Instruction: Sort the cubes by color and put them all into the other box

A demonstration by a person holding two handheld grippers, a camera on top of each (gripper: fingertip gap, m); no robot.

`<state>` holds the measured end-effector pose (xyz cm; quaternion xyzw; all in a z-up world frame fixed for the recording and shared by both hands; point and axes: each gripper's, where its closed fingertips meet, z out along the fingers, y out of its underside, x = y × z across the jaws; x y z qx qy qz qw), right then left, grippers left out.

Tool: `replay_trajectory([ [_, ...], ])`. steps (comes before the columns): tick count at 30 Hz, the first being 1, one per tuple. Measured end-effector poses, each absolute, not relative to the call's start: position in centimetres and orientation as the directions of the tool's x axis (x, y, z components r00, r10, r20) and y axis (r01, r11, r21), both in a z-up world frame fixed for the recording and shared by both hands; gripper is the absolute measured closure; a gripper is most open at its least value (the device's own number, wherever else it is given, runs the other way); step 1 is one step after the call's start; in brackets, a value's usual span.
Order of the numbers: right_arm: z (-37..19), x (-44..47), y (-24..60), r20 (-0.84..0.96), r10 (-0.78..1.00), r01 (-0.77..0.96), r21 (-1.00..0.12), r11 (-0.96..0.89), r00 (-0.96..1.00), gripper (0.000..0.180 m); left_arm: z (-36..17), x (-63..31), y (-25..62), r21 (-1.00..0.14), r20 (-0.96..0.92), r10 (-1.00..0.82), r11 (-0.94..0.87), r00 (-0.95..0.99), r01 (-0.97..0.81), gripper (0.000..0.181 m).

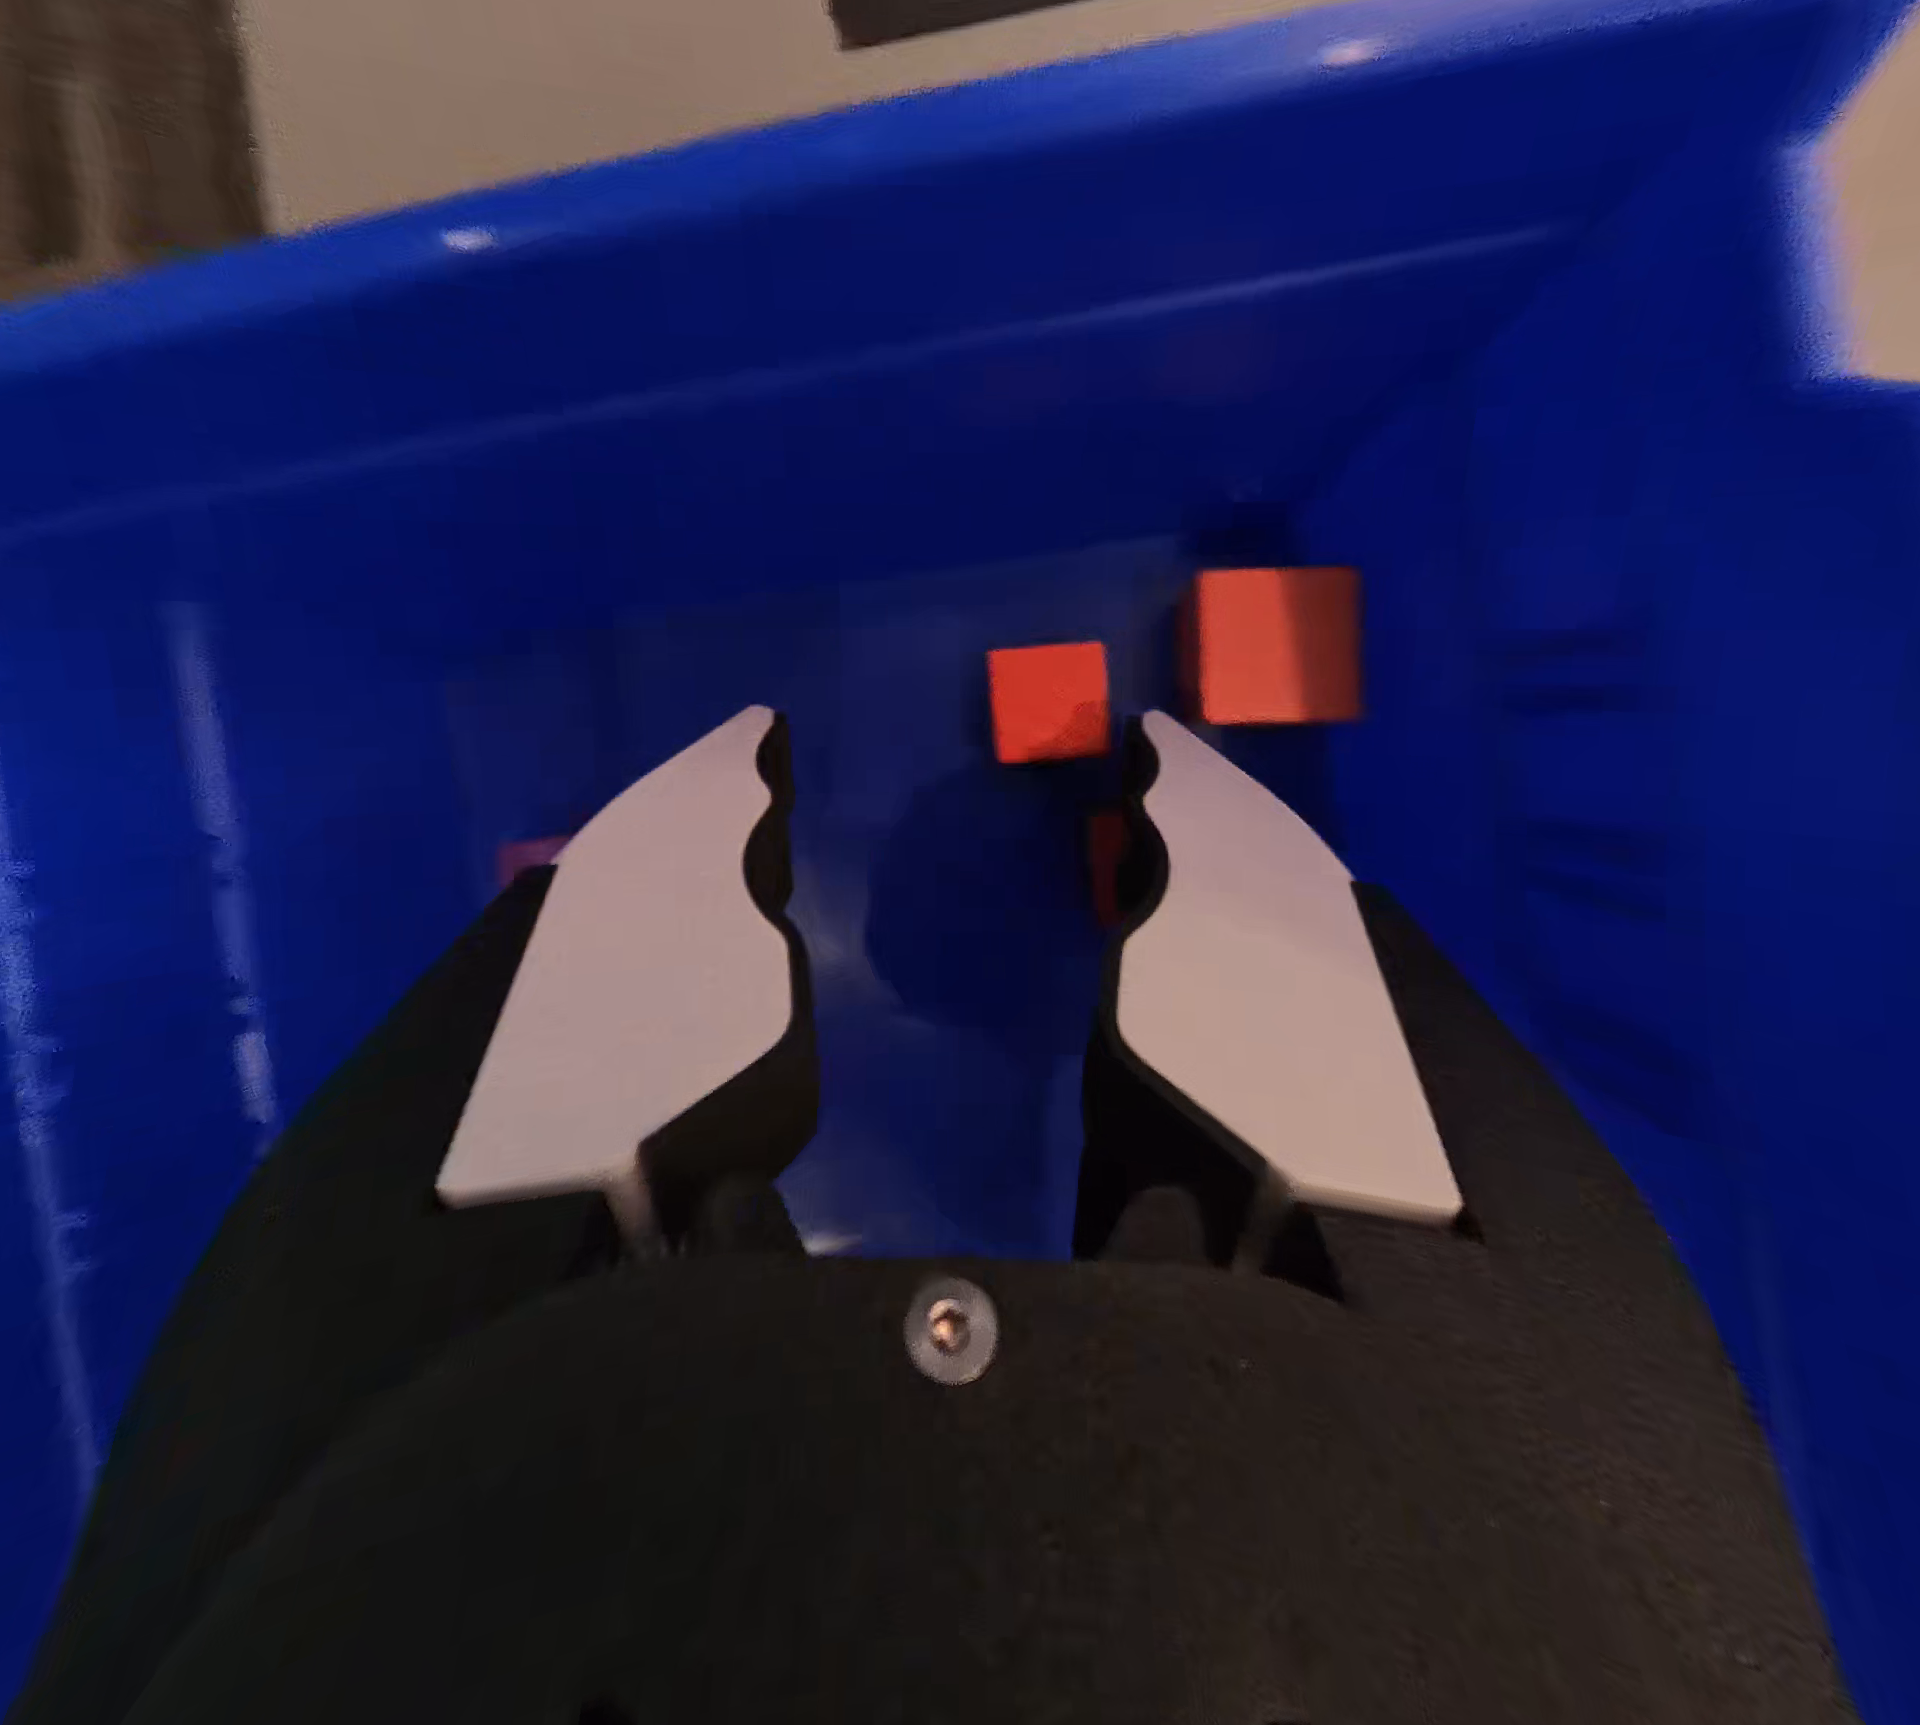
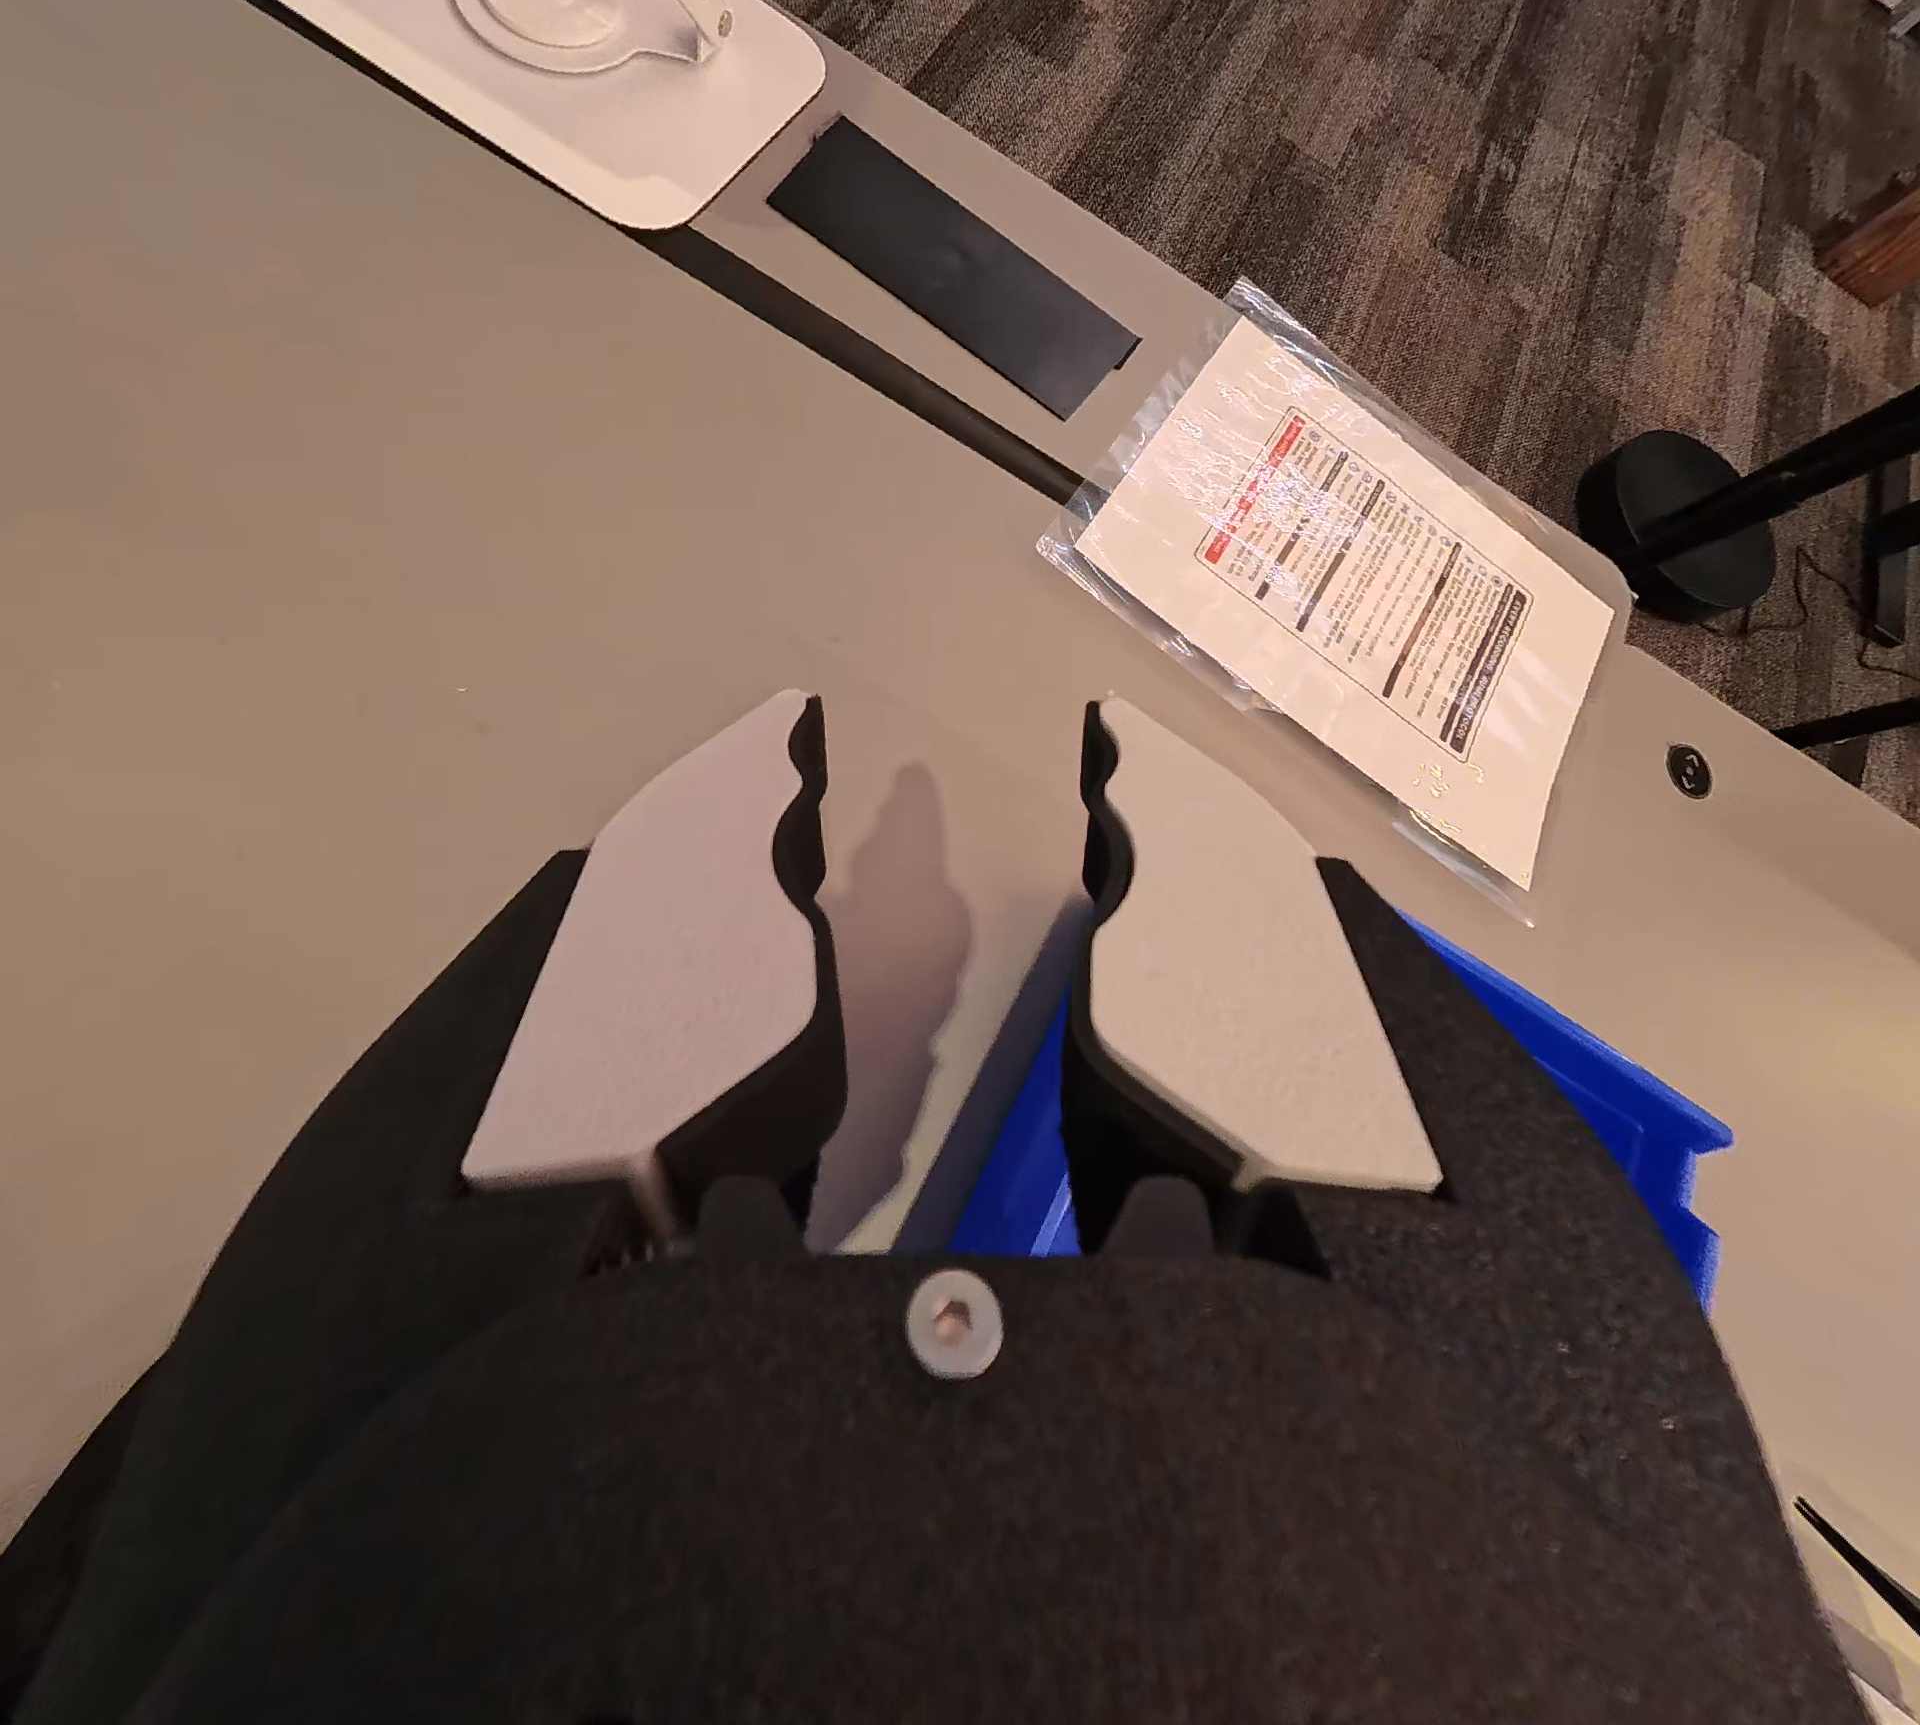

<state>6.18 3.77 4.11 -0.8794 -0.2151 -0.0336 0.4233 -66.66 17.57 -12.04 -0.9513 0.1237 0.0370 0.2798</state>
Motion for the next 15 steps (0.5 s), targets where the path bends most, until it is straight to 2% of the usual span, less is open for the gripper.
replay_trajectory([
  [3, 3.7, 6.4, 3.8, 0.245, 0.354, 0.415, -0.713, -0.565, 0.903, 0.133, -13.1, -66.3, 17.9, -0.461, -0.161, -0.247, -0.837, 0.956, -0.294, 0.125],
  [5, 3.3, 6.6, 3.9, 0.247, 0.353, 0.418, -0.701, -0.578, 0.903, 0.133, -13.0, -66.1, 18.5, -0.464, -0.177, -0.247, -0.833, 0.953, -0.302, 0.129],
  [6, 3.2, 6.7, 3.9, 0.248, 0.352, 0.419, -0.696, -0.583, 0.902, 0.133, -13.1, -66.1, 18.6, -0.451, -0.181, -0.253, -0.838, 0.95, -0.309, 0.135],
  [7, 3.1, 6.7, 3.9, 0.249, 0.352, 0.42, -0.694, -0.585, 0.902, 0.133, -13.3, -65.8, 18.4, -0.433, -0.17, -0.268, -0.844, 0.948, -0.316, 0.152],
  [8, 3.1, 6.6, 4.0, 0.247, 0.355, 0.42, -0.694, -0.584, 0.902, 0.133, -13.4, -65.5, 18.4, -0.428, -0.156, -0.277, -0.846, 0.948, -0.318, 0.157],
  [11, 2.9, 6.5, 3.9, 0.244, 0.367, 0.426, -0.691, -0.584, 0.898, 0.133, -12.9, -65.9, 18.2, -0.428, -0.166, -0.27, -0.847, 0.948, -0.316, 0.158],
  [13, 3.0, 6.6, 3.8, 0.252, 0.364, 0.431, -0.687, -0.585, 0.897, 0.133, -11.3, -66.5, 18.1, -0.481, -0.194, -0.247, -0.82, 0.949, -0.312, 0.158],
  [15, 3.5, 6.3, 3.8, 0.261, 0.364, 0.435, -0.695, -0.572, 0.894, 0.133, -8.4, -66.4, 17.9, -0.583, -0.18, -0.213, -0.763, 0.96, -0.279, 0.158],
])
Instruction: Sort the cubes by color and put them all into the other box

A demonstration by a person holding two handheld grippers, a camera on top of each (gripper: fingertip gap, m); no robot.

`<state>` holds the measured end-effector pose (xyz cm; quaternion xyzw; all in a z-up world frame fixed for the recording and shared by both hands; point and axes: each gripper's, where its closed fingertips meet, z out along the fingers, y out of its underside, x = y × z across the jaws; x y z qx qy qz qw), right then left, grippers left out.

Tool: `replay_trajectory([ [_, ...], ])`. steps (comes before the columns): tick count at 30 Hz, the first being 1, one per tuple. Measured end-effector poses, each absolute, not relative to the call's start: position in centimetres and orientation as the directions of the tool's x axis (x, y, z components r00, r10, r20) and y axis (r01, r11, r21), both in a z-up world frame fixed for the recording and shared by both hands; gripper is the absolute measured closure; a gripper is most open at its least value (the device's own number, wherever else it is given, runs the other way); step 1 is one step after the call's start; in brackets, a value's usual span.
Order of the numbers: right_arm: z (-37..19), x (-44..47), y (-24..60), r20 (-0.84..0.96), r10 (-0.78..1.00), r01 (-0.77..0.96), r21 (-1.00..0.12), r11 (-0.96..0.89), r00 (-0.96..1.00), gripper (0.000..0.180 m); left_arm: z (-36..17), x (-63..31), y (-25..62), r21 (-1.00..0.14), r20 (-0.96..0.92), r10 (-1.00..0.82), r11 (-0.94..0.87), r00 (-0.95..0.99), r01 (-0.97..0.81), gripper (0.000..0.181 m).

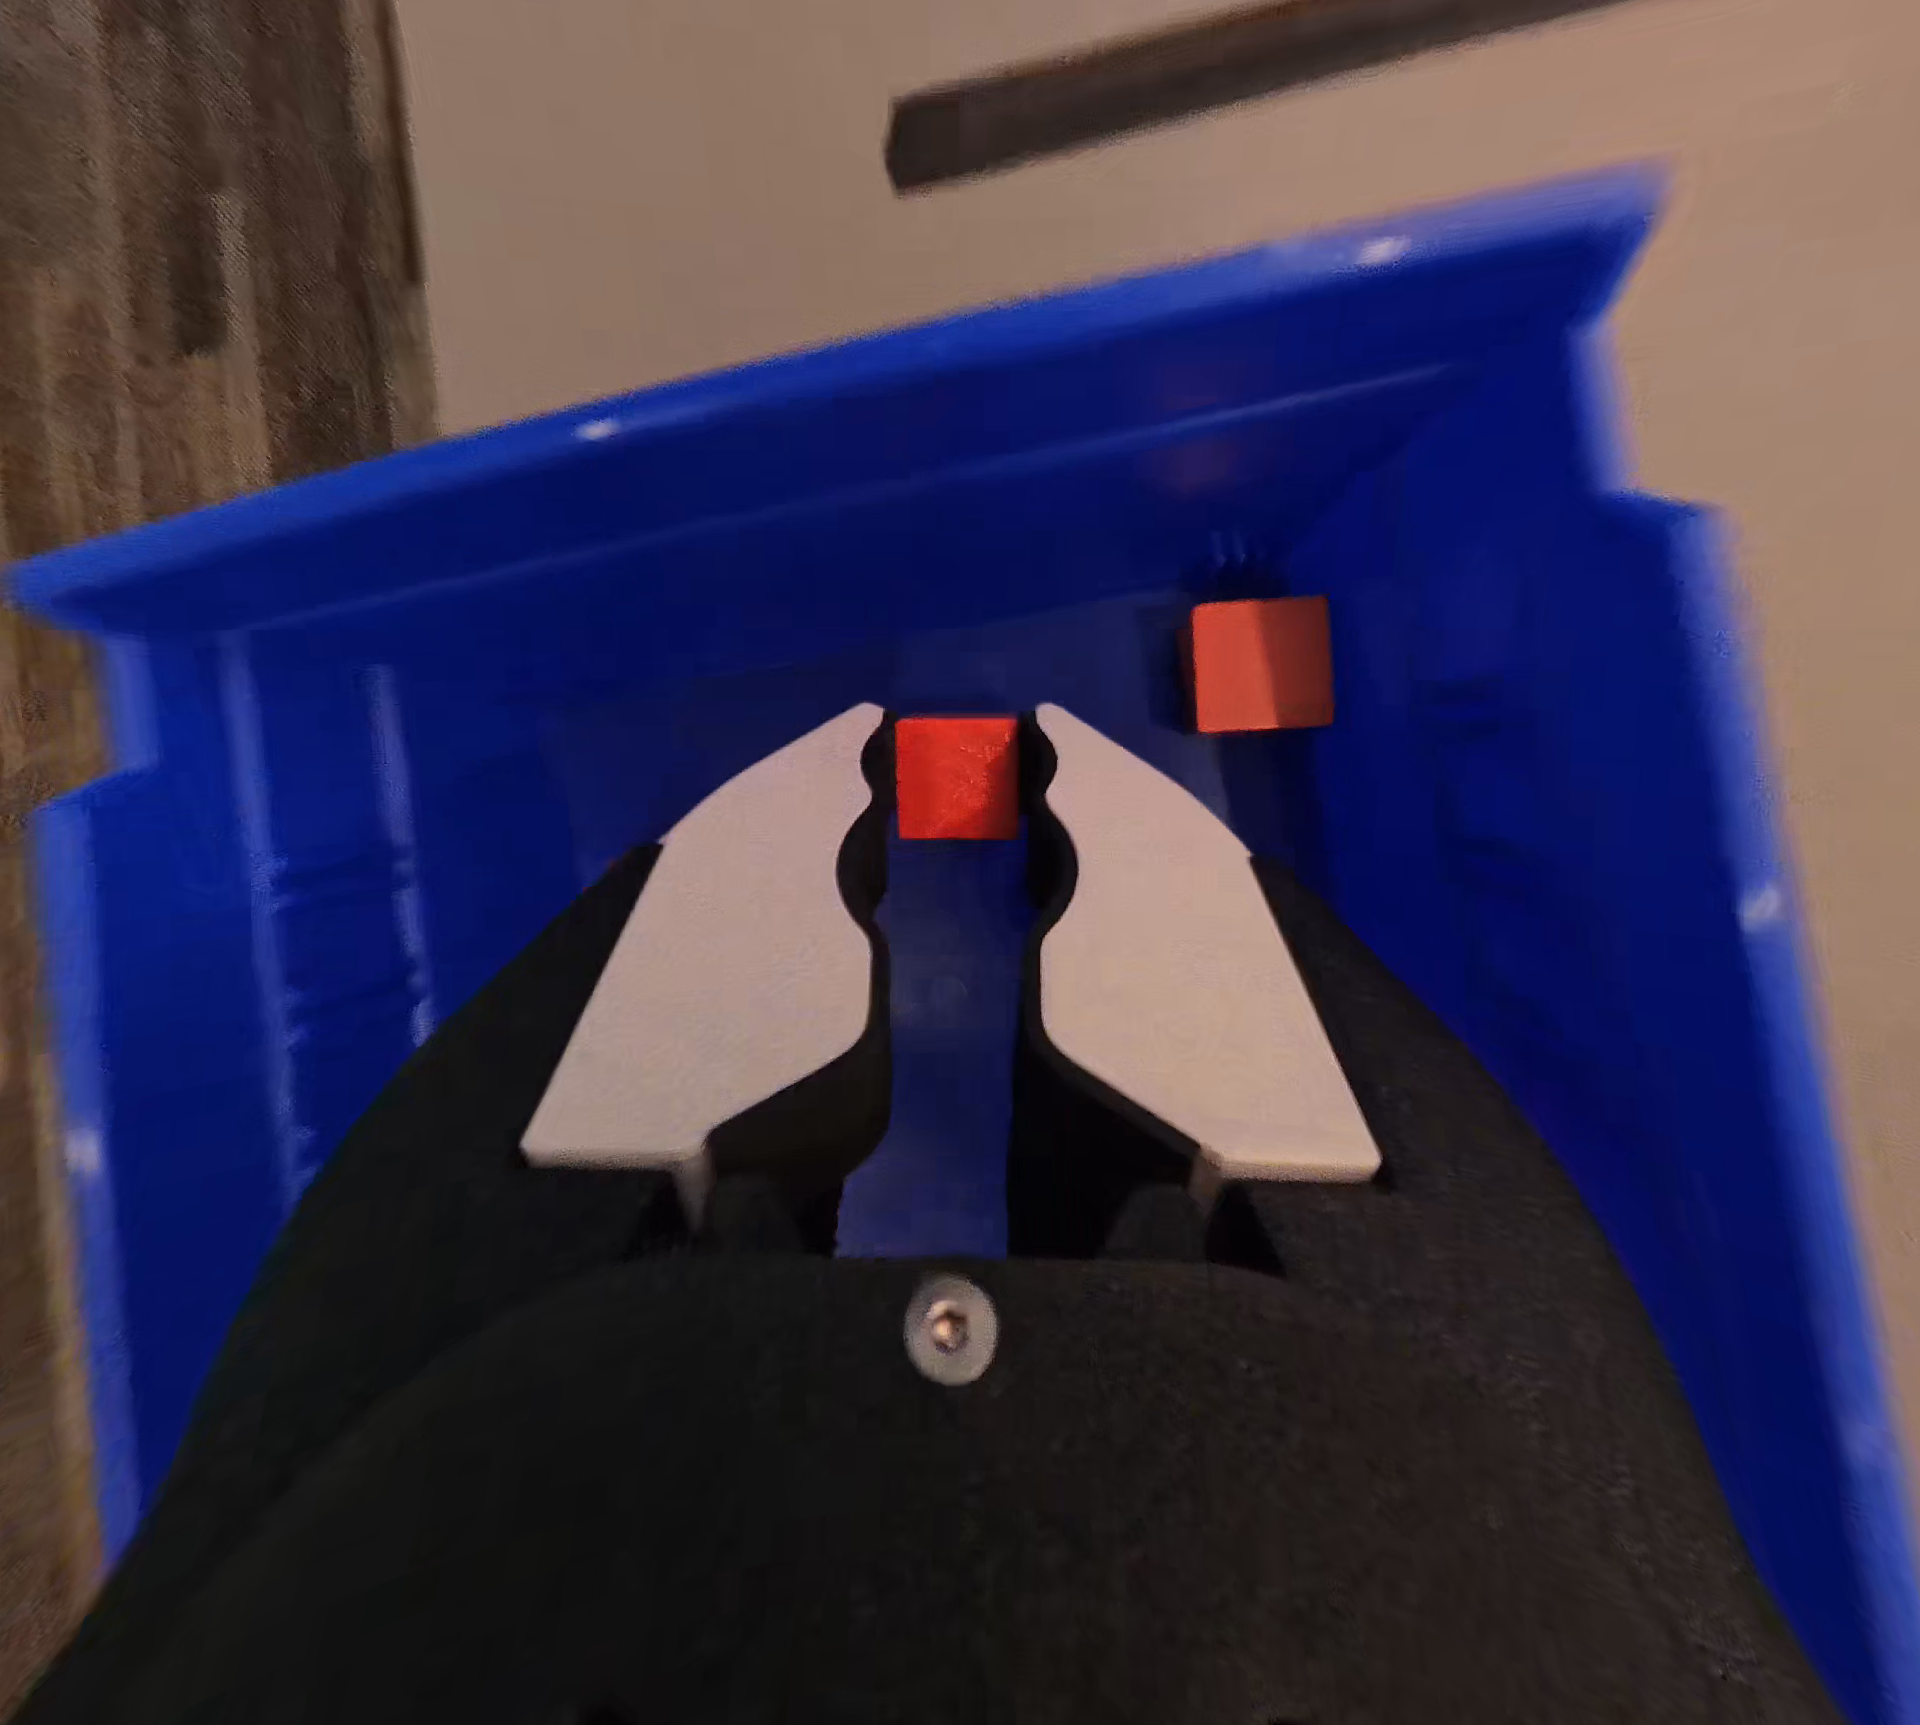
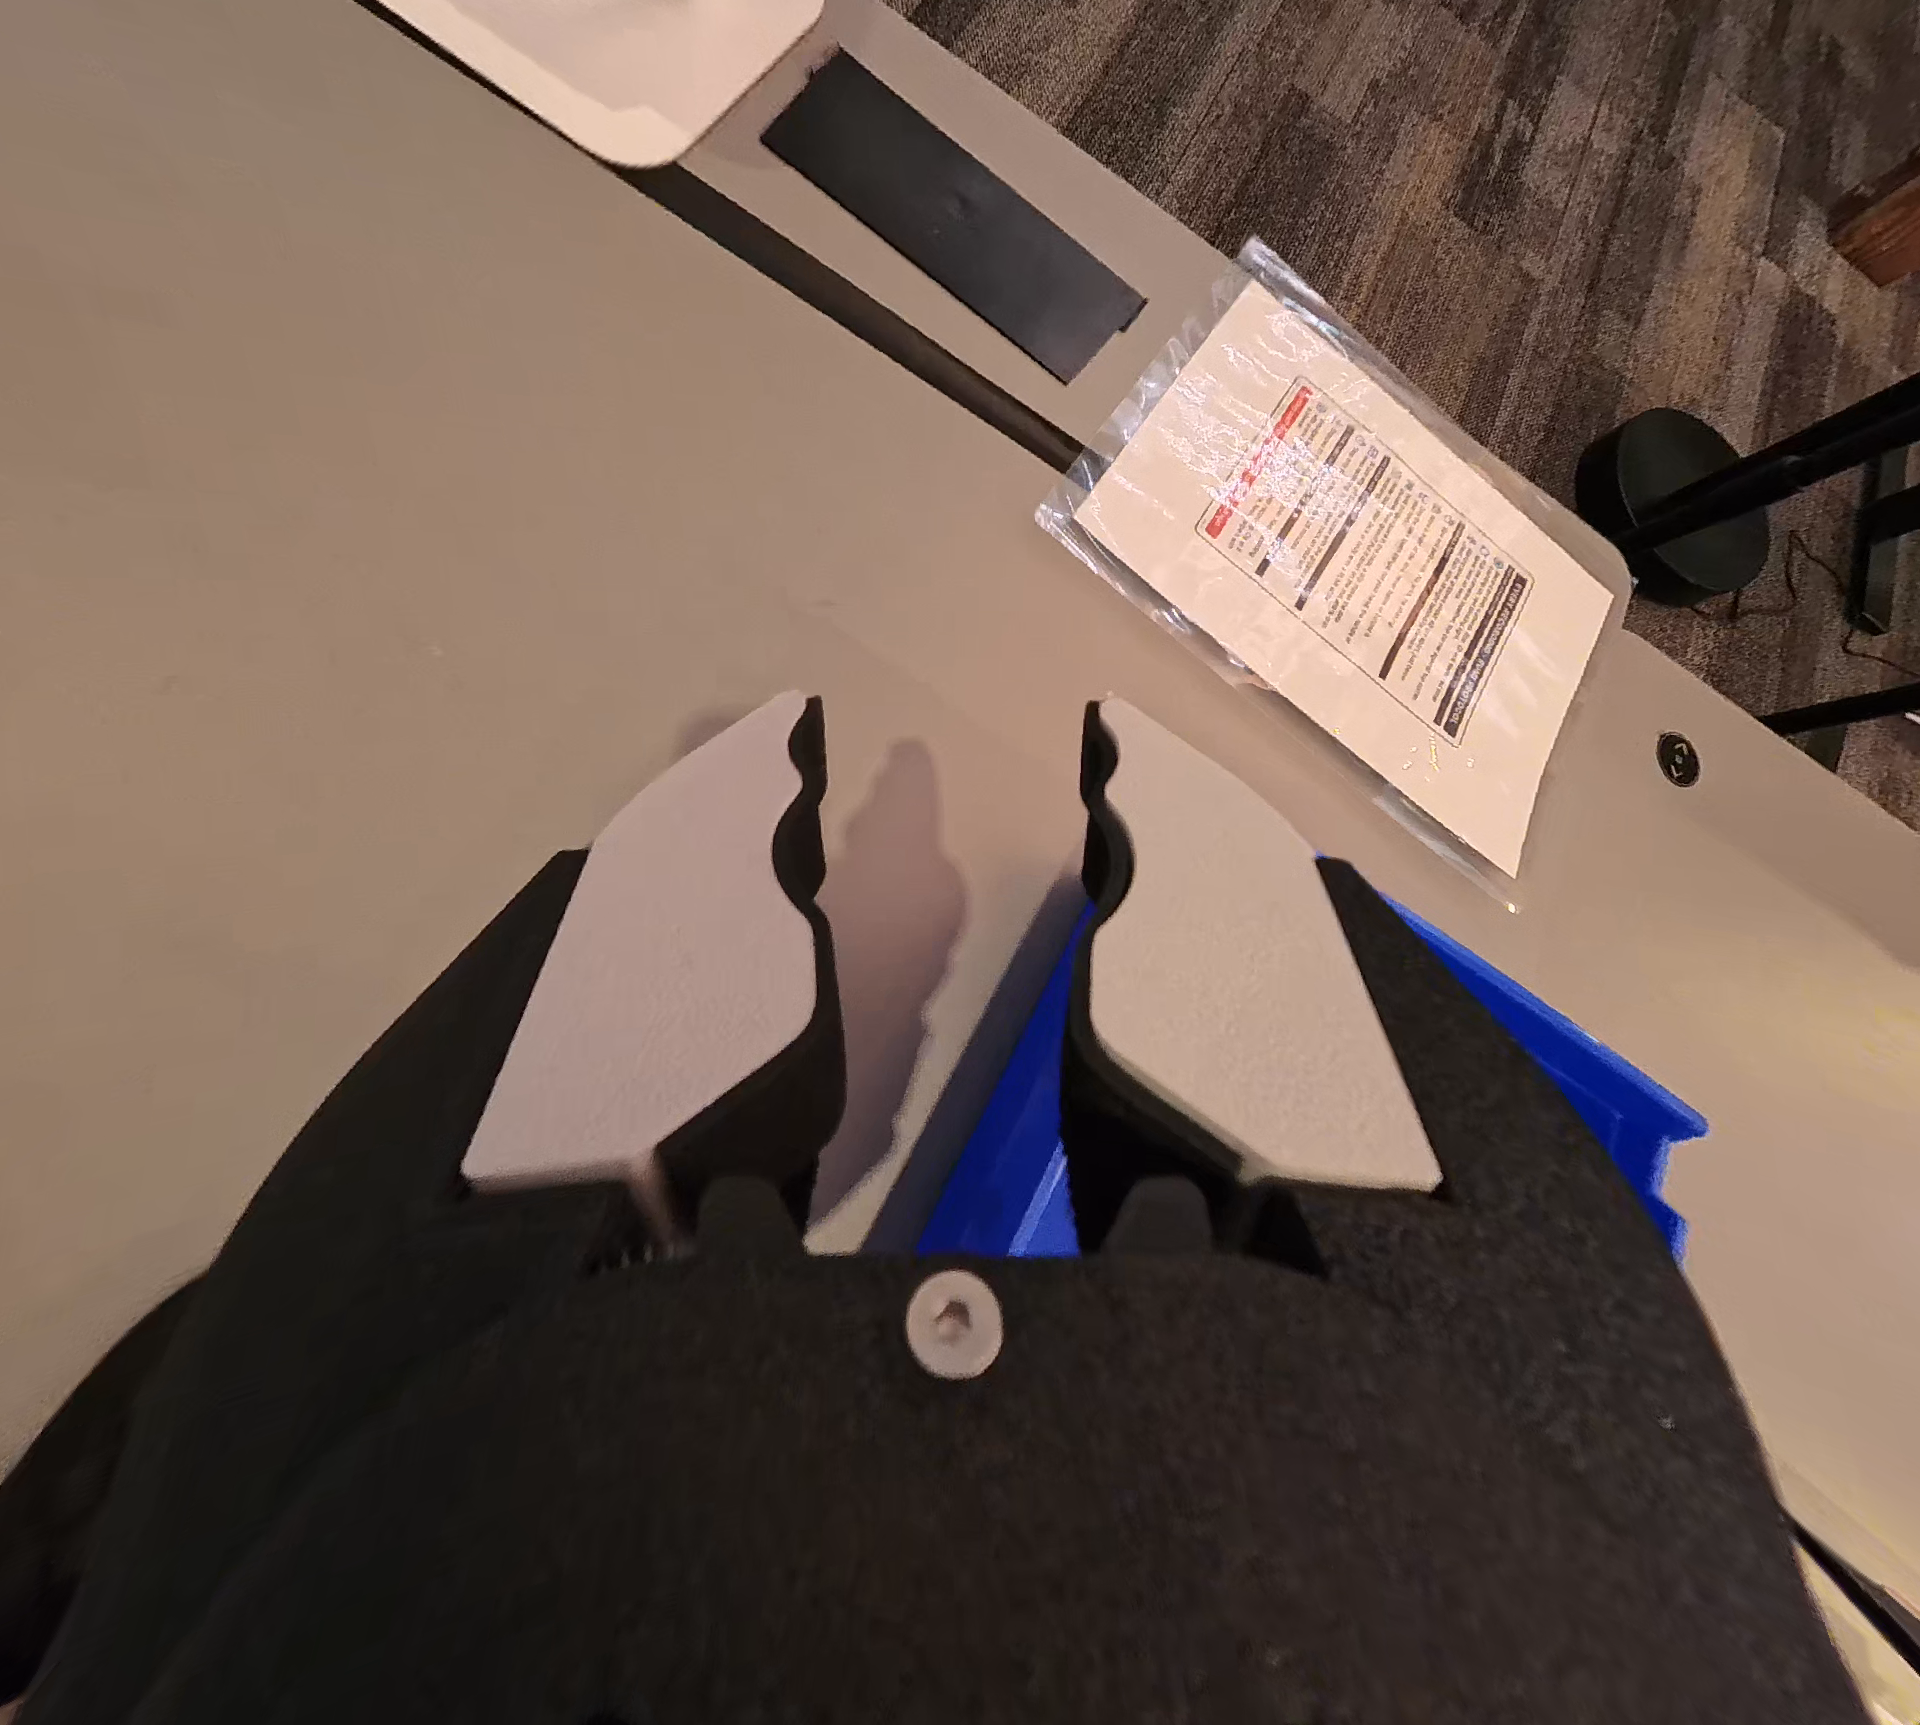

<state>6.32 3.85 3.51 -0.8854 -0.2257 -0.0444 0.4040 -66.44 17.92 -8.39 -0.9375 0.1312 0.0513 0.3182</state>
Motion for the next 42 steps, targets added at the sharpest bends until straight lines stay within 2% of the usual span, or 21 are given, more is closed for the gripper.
replay_trajectory([
  [2, 4.4, 5.3, 4.1, 0.281, 0.373, 0.453, -0.712, -0.537, 0.884, 0.134, -4.3, -64.7, 17.3, -0.72, -0.102, -0.222, -0.656, 0.97, -0.226, 0.158],
  [4, 5.6, 3.0, 4.4, 0.328, 0.413, 0.506, -0.729, -0.461, 0.85, 0.134, -0.1, -60.7, 15.6, -0.823, 0.023, -0.324, -0.543, 0.946, -0.166, 0.159],
  [6, 7.0, -1.0, 4.5, 0.401, 0.491, 0.592, -0.733, -0.334, 0.773, 0.133, 3.6, -55.5, 12.7, -0.879, 0.138, -0.477, -0.463, 0.868, -0.114, 0.159],
  [8, 7.9, -6.9, 3.8, 0.447, 0.61, 0.656, -0.737, -0.164, 0.654, 0.131, 6.1, -50.1, 9.1, -0.914, 0.163, -0.622, -0.387, 0.766, -0.12, 0.159],
  [10, 8.3, -15.0, 0.7, 0.449, 0.782, 0.647, -0.758, 0.077, 0.432, 0.128, 7.4, -45.0, 5.3, -0.925, 0.208, -0.739, -0.361, 0.641, -0.116, 0.159],
  [13, 8.9, -24.0, -4.0, 0.532, 0.825, 0.559, -0.749, 0.354, 0.191, 0.128, 8.6, -38.3, 0.2, -0.897, 0.38, -0.832, -0.437, 0.404, -0.057, 0.159],
  [15, 8.9, -27.7, -5.8, 0.603, 0.784, 0.52, -0.721, 0.458, 0.146, 0.132, 8.9, -35.2, -2.4, -0.873, 0.454, -0.847, -0.485, 0.275, -0.052, 0.159],
  [20, 9.3, -31.0, -6.8, 0.729, 0.657, 0.489, -0.652, 0.58, 0.193, 0.133, 10.1, -30.9, -6.1, -0.835, 0.544, -0.835, -0.549, 0.085, -0.037, 0.159],
  [25, 9.7, -31.8, -6.7, 0.75, 0.618, 0.454, -0.647, 0.612, 0.237, 0.135, 11.3, -29.5, -7.4, -0.805, 0.593, -0.805, -0.593, -0.015, -0.011, 0.159],
  [27, 9.7, -31.9, -6.7, 0.768, 0.593, 0.454, -0.63, 0.63, 0.243, 0.142, 11.4, -29.1, -7.7, -0.791, 0.611, -0.79, -0.612, -0.043, -0.01, 0.159],
  [28, 10.1, -31.7, -6.5, 0.788, 0.554, 0.464, -0.61, 0.642, 0.269, 0.155, 11.5, -29.1, -7.8, -0.787, 0.617, -0.785, -0.617, -0.054, -0.012, 0.159],
  [30, 10.4, -31.5, -6.9, 0.801, 0.544, 0.452, -0.594, 0.665, 0.251, 0.157, 11.6, -29.1, -8.4, -0.769, 0.637, -0.763, -0.639, -0.108, -0.02, 0.159],
  [32, 11.1, -31.1, -7.3, 0.779, 0.571, 0.425, -0.623, 0.657, 0.259, 0.157, 12.2, -29.4, -8.8, -0.747, 0.655, -0.736, -0.665, -0.172, 0.001, 0.16],
  [36, 12.7, -27.6, -6.4, 0.78, 0.565, 0.492, -0.615, 0.616, 0.268, 0.157, 11.2, -30.8, -8.0, -0.784, 0.618, -0.783, -0.62, -0.063, 0.016, 0.165],
  [39, 13.8, -17.9, -3.5, 0.73, 0.579, 0.673, -0.635, 0.379, 0.363, 0.157, 10.5, -33.1, -7.7, -0.806, 0.591, -0.807, -0.59, 0.006, 0.04, 0.157],
  [40, 13.2, -12.8, -2.7, 0.67, 0.599, 0.717, -0.663, 0.217, 0.438, 0.157, 10.1, -34.0, -7.7, -0.81, 0.586, -0.809, -0.585, 0.033, 0.038, 0.155],
  [42, 11.3, -0.2, -1.6, 0.558, 0.47, 0.69, -0.703, -0.171, 0.684, 0.157, 8.5, -35.9, -7.3, -0.832, 0.549, -0.822, -0.554, 0.149, 0.008, 0.154],
])
